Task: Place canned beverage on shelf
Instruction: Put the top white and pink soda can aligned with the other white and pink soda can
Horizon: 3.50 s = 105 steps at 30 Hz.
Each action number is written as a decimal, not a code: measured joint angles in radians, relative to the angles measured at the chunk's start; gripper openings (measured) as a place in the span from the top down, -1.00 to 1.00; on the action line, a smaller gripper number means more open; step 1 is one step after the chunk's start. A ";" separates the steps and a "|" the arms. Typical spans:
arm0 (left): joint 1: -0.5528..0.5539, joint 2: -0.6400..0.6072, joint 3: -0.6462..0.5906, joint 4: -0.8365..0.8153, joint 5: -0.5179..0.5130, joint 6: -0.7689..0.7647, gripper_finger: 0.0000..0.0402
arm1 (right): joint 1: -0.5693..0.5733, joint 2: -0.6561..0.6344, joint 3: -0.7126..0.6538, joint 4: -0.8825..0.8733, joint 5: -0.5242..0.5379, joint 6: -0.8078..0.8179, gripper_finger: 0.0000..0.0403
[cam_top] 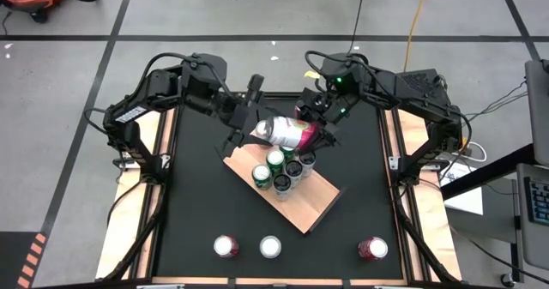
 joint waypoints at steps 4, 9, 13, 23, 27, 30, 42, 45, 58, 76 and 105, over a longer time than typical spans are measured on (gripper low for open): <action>-0.001 0.000 0.000 0.000 -0.005 -0.005 -0.43 | 0.000 0.000 0.000 0.000 0.001 -0.005 -0.31; -0.004 -0.001 0.000 0.025 -0.071 -0.114 -0.50 | -0.001 -0.003 0.000 -0.001 -0.010 -0.002 -0.35; -0.002 -0.005 0.002 0.050 -0.113 -0.161 -0.70 | -0.001 -0.012 0.000 0.001 0.015 -0.009 -0.35; -0.001 -0.051 0.001 0.028 -0.217 -0.463 -0.95 | -0.021 -0.041 0.000 0.013 0.073 0.016 -0.34; -0.001 -0.108 0.002 -0.001 -0.313 -0.634 -0.94 | -0.024 -0.066 0.000 0.007 0.158 0.045 -0.32; -0.001 -0.142 0.003 0.027 -0.384 -0.782 -0.94 | -0.020 -0.090 0.000 0.004 0.270 0.077 -0.32; -0.003 -0.150 0.003 0.155 -0.486 -1.191 -0.94 | 0.114 -0.141 0.000 0.072 0.879 0.153 -0.34; -0.002 -0.131 0.002 0.163 -0.512 -1.278 -0.94 | 0.160 -0.132 0.000 0.089 1.034 0.139 -0.34; 0.021 -0.072 0.002 0.222 -0.517 -1.503 -0.95 | 0.257 -0.080 0.000 0.162 1.447 0.130 -0.34; 0.091 0.029 0.001 0.269 -0.399 -1.478 -0.99 | 0.236 -0.058 0.001 0.171 1.473 0.067 -0.35; 0.095 0.097 0.001 0.407 -0.339 -1.406 -0.48 | 0.208 -0.067 0.002 0.131 1.382 -0.100 -0.39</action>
